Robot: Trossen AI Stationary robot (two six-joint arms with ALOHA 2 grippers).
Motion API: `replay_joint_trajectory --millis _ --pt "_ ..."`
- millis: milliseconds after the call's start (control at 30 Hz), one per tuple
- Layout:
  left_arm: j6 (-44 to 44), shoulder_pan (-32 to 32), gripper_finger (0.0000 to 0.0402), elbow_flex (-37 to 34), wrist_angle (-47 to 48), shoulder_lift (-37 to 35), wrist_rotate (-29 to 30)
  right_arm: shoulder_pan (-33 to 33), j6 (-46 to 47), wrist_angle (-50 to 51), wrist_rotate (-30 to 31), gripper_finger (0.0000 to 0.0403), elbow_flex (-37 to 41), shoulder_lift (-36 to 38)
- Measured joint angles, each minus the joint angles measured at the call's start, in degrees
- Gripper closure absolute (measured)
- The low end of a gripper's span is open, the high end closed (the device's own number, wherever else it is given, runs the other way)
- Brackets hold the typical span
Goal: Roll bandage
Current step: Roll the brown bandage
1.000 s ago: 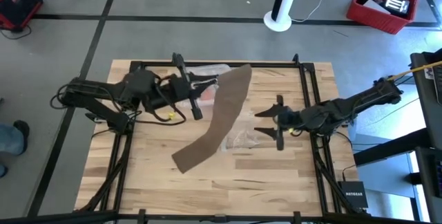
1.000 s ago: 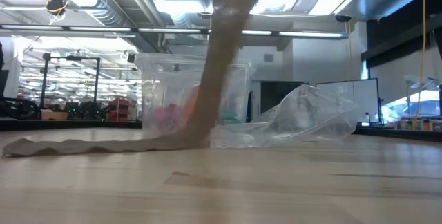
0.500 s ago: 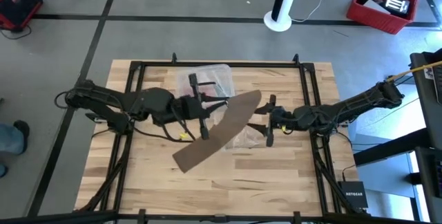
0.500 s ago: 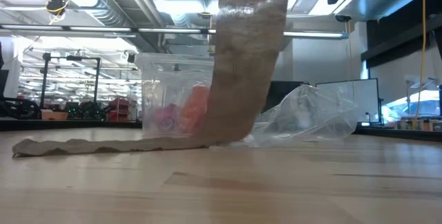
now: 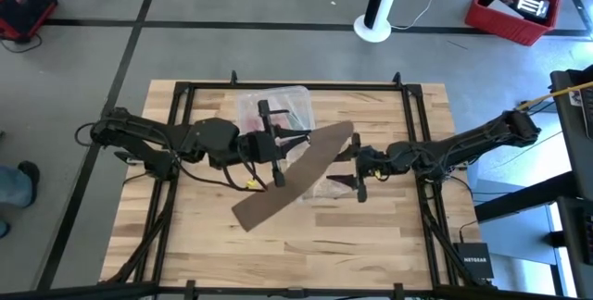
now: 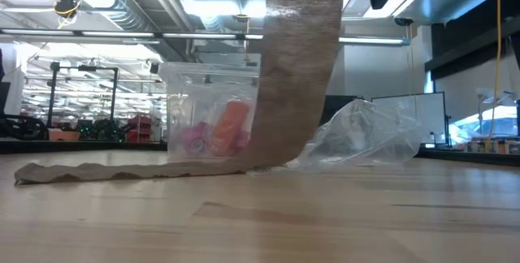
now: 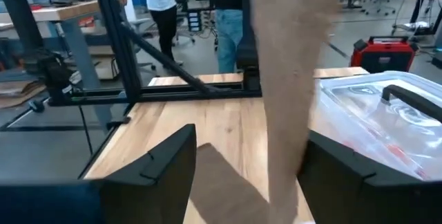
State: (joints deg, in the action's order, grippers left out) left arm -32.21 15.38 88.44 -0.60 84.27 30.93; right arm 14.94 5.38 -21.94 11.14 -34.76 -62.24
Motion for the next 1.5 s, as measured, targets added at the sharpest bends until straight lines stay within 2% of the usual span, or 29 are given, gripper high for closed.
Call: replay_joint_trajectory --millis 200,300,467,700,833,900,933,1233,1500 --pt "-2.7 0.2 0.0401 0.0 0.0 0.0 -2.2 0.0 -4.3 -3.7 1.7 0.0173 0.0 -6.3" --pt "-2.7 1.3 0.0401 0.0 0.2 0.0 -2.2 0.0 -6.7 -6.6 4.6 0.0178 0.0 -6.6" --pt "-3.0 3.6 0.0401 0.0 2.0 0.0 -2.4 0.0 -8.9 -10.0 4.7 0.0207 0.0 -6.6" --pt "0.4 5.5 0.0401 0.0 1.6 0.0 -2.3 0.0 -10.5 -8.0 3.2 0.0280 0.0 -6.7" --pt "2.9 5.7 0.0401 0.0 2.1 0.5 -2.5 -0.5 -14.7 -7.6 3.6 0.0350 0.0 -6.7" --pt "4.4 5.6 0.0401 0.0 2.6 1.0 -5.1 -1.6 -17.0 -6.9 3.9 0.0386 0.0 -6.7" --pt "5.1 5.6 0.0401 0.0 3.3 1.0 -6.6 -2.2 -18.2 -6.4 4.5 0.0393 0.0 -6.7" --pt "11.2 8.7 0.0401 -0.1 7.9 1.1 -13.0 -8.8 -25.3 -5.3 5.7 0.0394 0.0 -2.6" --pt "20.3 8.3 0.0401 -8.9 5.0 1.5 -14.6 -13.2 -31.3 -5.0 5.7 0.0393 0.0 1.2"
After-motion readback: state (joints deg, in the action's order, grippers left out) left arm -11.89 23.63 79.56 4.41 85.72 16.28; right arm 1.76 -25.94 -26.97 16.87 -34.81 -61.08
